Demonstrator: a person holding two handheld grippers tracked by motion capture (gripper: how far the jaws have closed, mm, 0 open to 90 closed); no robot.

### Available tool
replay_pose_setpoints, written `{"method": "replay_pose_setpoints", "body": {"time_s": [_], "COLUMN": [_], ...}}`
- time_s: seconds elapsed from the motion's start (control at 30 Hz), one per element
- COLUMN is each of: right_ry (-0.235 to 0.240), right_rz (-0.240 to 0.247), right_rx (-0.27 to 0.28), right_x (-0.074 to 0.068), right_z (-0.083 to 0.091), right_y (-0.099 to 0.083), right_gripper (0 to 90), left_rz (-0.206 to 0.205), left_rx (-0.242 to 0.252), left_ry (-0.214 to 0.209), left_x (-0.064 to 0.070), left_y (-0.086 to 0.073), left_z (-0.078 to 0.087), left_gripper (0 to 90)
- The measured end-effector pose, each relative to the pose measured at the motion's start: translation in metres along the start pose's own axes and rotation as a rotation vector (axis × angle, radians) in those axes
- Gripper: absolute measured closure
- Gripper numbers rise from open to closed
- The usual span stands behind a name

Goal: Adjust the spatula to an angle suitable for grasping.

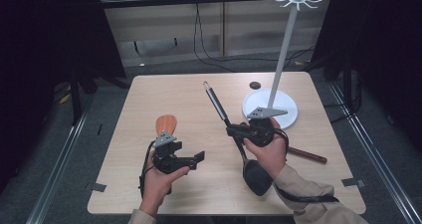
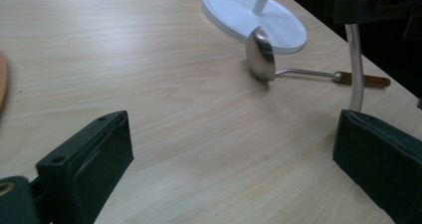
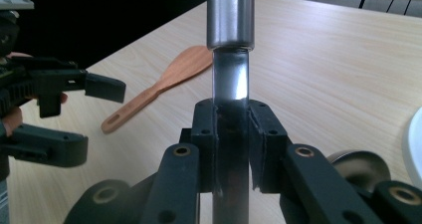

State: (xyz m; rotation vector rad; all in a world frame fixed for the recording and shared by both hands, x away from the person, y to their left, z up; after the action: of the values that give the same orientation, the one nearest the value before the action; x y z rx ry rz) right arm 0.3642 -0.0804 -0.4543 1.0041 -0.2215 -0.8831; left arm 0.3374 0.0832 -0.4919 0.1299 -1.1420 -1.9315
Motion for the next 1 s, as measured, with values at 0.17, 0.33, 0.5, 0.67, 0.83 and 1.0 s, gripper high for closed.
{"method": "replay_pose_setpoints", "body": {"time_s": [0.17,0.33,0.5,0.67,0.83,1.0], "right_ry": [-0.001,0.002,0.006,0.001,-0.005,-0.017], "right_rz": [-0.014,-0.023,-0.023,-0.03,-0.035,-0.034], "right_rx": [0.036,0.053,0.068,0.073,0.094,0.111], "right_x": [0.003,0.003,0.004,0.006,0.007,0.007], "right_z": [0.007,0.014,0.018,0.02,0.023,0.026], "right_y": [0.005,0.01,0.013,0.014,0.017,0.019], "right_gripper": [76.2,76.2,76.2,76.2,76.2,76.2], "left_rz": [-0.015,-0.032,-0.052,-0.054,-0.002,0.037], "left_rx": [0.029,0.043,0.068,0.106,0.129,0.131], "left_ry": [-0.031,-0.07,-0.118,-0.18,-0.242,-0.252], "left_x": [0.013,0.031,0.049,0.064,0.077,0.082], "left_y": [0.008,0.016,0.028,0.039,0.045,0.049], "left_z": [-0.008,-0.02,-0.033,-0.042,-0.046,-0.051], "left_gripper": [6.3,14.6,27.3,33.4,38.0,46.6]}}
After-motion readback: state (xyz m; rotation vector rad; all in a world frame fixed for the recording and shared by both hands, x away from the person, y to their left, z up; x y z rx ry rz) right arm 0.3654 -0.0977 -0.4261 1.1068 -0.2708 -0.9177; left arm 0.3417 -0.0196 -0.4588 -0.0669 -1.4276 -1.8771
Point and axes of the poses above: each handheld gripper's, and its own axes: z roughly backward along the jaws, y roughly out of its top, x roughly to its right, the point moved 9 cm from there along -z, roughly forward along the jaws, and after that the axes turned 6 degrees about -x, right-handed, at the moved point
